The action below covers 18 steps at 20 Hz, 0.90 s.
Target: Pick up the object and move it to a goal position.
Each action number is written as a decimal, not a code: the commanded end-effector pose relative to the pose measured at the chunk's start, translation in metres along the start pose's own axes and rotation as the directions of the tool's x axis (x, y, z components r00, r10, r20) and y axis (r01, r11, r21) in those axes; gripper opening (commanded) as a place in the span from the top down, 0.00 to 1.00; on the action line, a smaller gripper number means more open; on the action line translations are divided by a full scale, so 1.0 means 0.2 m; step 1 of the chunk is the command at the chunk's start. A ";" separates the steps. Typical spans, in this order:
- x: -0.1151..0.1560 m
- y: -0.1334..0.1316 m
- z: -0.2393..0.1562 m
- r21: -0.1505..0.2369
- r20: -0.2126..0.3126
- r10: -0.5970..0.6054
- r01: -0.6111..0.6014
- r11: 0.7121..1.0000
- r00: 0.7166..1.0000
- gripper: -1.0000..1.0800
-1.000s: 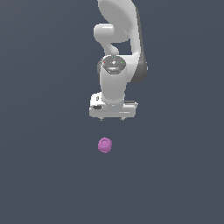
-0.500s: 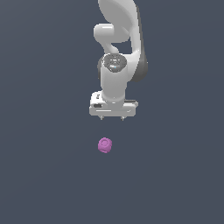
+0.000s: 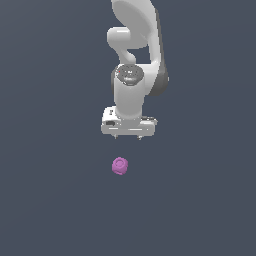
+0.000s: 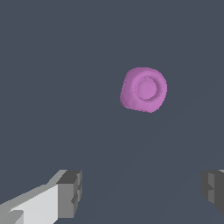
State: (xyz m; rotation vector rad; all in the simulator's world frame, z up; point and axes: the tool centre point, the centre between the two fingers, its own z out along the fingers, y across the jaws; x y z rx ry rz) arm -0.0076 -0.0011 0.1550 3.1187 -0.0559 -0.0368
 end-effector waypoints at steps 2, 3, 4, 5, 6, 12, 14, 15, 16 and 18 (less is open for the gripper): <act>0.05 0.02 0.03 0.003 -0.002 0.026 -0.026 1.000 1.000 0.04; 0.07 0.02 0.04 0.004 -0.003 0.036 -0.036 0.999 0.999 0.04; 0.09 0.03 0.06 0.005 -0.004 0.047 -0.047 0.999 0.999 0.04; 0.11 0.04 0.07 0.007 -0.005 0.059 -0.059 0.998 0.998 0.04; 0.13 0.04 0.09 0.008 -0.006 0.071 -0.071 0.997 0.997 0.04; 0.28 0.10 0.20 0.018 -0.012 0.153 -0.153 0.988 0.988 0.04; 0.31 0.11 0.23 0.020 -0.014 0.174 -0.174 0.985 0.985 0.04; 0.33 0.12 0.25 0.022 -0.014 0.184 -0.183 0.983 0.983 0.04; 0.34 0.13 0.26 0.023 -0.015 0.192 -0.192 0.981 0.981 0.04; 0.37 0.14 0.29 0.024 -0.016 0.206 -0.206 0.978 0.978 0.04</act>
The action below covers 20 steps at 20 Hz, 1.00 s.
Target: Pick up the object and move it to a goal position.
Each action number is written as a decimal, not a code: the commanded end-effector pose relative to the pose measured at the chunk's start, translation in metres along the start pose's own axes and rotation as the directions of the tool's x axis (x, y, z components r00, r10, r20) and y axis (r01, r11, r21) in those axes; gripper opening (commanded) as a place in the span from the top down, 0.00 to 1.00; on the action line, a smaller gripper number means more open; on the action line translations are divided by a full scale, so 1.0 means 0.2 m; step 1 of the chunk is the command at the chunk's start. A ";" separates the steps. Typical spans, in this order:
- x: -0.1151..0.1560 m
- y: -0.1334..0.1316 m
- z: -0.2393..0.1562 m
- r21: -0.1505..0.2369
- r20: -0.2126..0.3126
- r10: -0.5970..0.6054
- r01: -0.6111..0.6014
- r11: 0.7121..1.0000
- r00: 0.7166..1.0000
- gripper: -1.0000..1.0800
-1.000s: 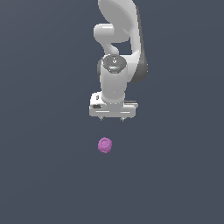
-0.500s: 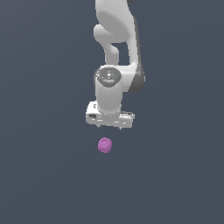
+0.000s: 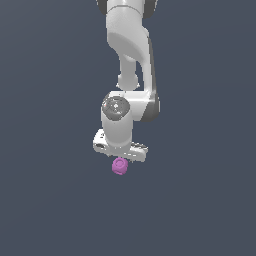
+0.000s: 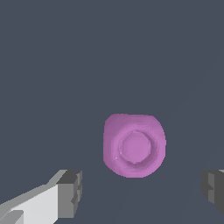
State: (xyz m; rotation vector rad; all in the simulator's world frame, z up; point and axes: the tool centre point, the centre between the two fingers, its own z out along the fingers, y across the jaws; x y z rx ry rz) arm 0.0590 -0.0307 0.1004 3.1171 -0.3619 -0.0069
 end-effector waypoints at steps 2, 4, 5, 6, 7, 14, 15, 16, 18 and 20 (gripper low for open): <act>0.04 0.01 0.04 0.003 -0.003 0.023 -0.023 1.000 1.000 0.04; 0.05 0.01 0.05 0.004 -0.003 0.030 -0.030 1.000 1.000 0.04; 0.05 0.01 0.05 0.004 -0.004 0.033 -0.033 0.999 0.999 0.04; 0.06 0.01 0.05 0.004 -0.004 0.034 -0.034 0.999 0.999 0.04; 0.06 0.01 0.05 0.004 -0.004 0.034 -0.034 0.999 0.999 0.04; 0.05 0.01 0.12 0.004 -0.003 0.033 -0.033 0.999 0.999 0.04; 0.05 0.02 0.15 0.004 -0.003 0.033 -0.033 0.999 0.999 0.04; 0.05 0.01 0.18 0.004 -0.003 0.033 -0.033 0.999 0.999 0.04; 0.05 0.01 0.23 0.004 -0.003 0.034 -0.034 0.999 0.999 0.04; 0.05 0.01 0.27 0.004 -0.004 0.034 -0.034 0.999 0.999 0.04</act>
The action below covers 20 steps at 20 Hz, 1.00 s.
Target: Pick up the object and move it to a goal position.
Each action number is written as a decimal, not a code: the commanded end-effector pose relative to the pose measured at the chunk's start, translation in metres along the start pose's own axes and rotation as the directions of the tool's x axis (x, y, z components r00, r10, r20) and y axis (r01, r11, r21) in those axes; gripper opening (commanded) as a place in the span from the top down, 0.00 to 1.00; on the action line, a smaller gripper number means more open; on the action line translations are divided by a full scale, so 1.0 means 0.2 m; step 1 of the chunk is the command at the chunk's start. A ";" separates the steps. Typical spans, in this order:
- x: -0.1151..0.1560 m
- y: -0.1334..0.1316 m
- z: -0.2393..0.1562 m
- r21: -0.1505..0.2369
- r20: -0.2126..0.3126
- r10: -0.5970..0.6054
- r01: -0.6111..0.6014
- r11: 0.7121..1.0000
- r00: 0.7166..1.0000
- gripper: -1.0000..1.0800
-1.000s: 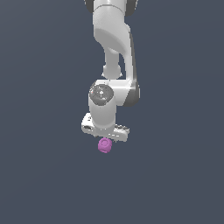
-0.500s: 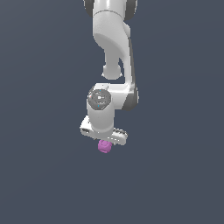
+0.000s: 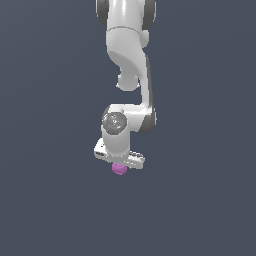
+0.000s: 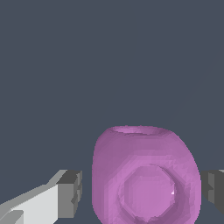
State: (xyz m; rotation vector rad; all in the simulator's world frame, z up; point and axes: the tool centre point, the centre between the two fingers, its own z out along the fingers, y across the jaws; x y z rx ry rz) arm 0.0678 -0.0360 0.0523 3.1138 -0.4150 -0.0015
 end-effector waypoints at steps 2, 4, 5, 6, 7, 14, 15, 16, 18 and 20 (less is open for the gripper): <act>0.00 0.00 0.06 0.000 -0.001 0.001 -0.001 1.000 1.000 0.04; 0.01 0.00 0.07 0.000 -0.001 0.001 -0.001 1.000 1.000 0.04; 0.01 0.00 0.06 0.000 -0.001 0.001 -0.001 1.000 1.000 0.04; 0.01 0.00 0.06 0.000 -0.001 0.001 -0.001 1.000 1.000 0.04; 0.01 0.00 0.06 0.000 -0.001 0.001 -0.001 1.000 1.000 1.00; 0.01 0.00 0.06 0.000 -0.001 0.001 -0.001 1.000 1.000 1.00; 0.01 0.00 0.06 0.000 -0.001 0.001 -0.001 1.000 1.000 1.00; 0.01 0.00 0.06 0.000 -0.001 0.001 -0.001 1.000 1.000 1.00; 0.01 0.00 0.06 0.000 -0.001 0.001 -0.001 1.000 1.000 1.00; 0.00 0.00 0.06 0.000 -0.001 0.001 -0.001 1.000 1.000 1.00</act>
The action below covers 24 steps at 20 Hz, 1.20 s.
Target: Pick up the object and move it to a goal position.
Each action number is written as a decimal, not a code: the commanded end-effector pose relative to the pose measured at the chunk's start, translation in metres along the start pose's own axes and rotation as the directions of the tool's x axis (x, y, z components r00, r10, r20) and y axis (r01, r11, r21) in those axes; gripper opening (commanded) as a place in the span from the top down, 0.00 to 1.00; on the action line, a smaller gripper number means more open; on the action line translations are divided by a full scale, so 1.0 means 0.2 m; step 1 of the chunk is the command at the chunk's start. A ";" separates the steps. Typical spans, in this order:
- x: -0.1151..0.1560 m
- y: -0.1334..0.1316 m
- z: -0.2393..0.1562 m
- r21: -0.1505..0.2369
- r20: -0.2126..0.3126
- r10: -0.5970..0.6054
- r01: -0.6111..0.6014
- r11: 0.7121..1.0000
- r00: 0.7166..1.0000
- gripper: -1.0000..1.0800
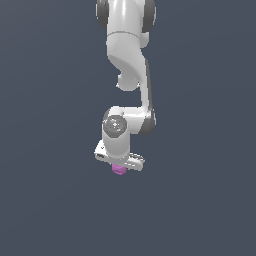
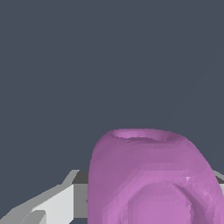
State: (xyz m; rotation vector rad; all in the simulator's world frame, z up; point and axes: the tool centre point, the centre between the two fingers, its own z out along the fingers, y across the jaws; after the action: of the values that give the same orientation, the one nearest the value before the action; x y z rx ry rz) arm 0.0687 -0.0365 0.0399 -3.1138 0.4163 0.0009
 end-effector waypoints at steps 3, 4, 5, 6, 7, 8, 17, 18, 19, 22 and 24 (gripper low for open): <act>-0.01 0.02 -0.03 0.000 -0.001 0.000 0.000 1.000 1.000 1.00; -0.02 0.02 -0.04 0.000 -0.001 0.000 0.000 1.000 1.000 1.00; -0.03 0.03 -0.05 0.000 -0.001 0.000 0.000 1.000 1.000 1.00; -0.03 0.04 -0.07 0.000 -0.001 0.000 0.000 1.000 1.000 1.00; -0.04 0.05 -0.08 0.000 -0.001 0.000 0.000 1.000 1.000 1.00; -0.05 0.06 -0.10 0.000 -0.001 0.000 0.000 1.000 1.000 1.00; -0.19 0.22 -0.35 0.001 0.000 0.000 0.000 1.000 1.000 1.00; -0.21 0.24 -0.39 0.001 0.000 0.000 0.000 1.000 1.000 1.00; -0.23 0.26 -0.43 0.001 0.000 0.000 0.000 1.000 1.000 1.00; -0.29 0.33 -0.54 0.002 0.000 0.000 0.000 1.000 1.000 1.00; -0.33 0.38 -0.62 0.002 0.000 0.000 0.000 1.000 1.000 1.00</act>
State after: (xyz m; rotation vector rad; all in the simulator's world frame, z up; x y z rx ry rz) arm -0.0070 -0.0873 0.1523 -3.1124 0.4165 0.0009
